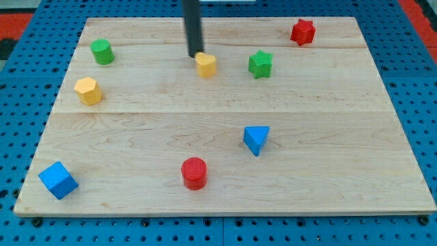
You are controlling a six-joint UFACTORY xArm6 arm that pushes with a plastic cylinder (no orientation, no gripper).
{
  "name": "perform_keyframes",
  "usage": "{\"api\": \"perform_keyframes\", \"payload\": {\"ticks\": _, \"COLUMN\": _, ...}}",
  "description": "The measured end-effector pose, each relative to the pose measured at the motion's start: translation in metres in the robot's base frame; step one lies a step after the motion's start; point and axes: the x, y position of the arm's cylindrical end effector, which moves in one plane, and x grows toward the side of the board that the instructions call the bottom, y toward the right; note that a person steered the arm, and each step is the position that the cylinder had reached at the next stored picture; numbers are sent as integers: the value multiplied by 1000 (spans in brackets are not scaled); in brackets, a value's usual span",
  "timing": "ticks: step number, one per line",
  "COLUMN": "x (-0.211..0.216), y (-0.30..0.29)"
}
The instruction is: Place the green circle diagonally to yellow hexagon
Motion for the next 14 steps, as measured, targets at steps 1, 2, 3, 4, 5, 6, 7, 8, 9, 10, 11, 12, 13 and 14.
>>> {"api": "perform_keyframes", "payload": {"ticks": 1, "x": 12, "y": -27}}
{"api": "perform_keyframes", "payload": {"ticks": 2, "x": 36, "y": -94}}
{"api": "perform_keyframes", "payload": {"ticks": 3, "x": 41, "y": -184}}
{"api": "perform_keyframes", "payload": {"ticks": 4, "x": 14, "y": -242}}
{"api": "perform_keyframes", "payload": {"ticks": 5, "x": -20, "y": -232}}
{"api": "perform_keyframes", "payload": {"ticks": 6, "x": -40, "y": -206}}
{"api": "perform_keyframes", "payload": {"ticks": 7, "x": 5, "y": -202}}
{"api": "perform_keyframes", "payload": {"ticks": 8, "x": 18, "y": -193}}
{"api": "perform_keyframes", "payload": {"ticks": 9, "x": 2, "y": -188}}
{"api": "perform_keyframes", "payload": {"ticks": 10, "x": -22, "y": -185}}
{"api": "perform_keyframes", "payload": {"ticks": 11, "x": -29, "y": -177}}
{"api": "perform_keyframes", "payload": {"ticks": 12, "x": -31, "y": -161}}
{"api": "perform_keyframes", "payload": {"ticks": 13, "x": -2, "y": -122}}
{"api": "perform_keyframes", "payload": {"ticks": 14, "x": 45, "y": -105}}
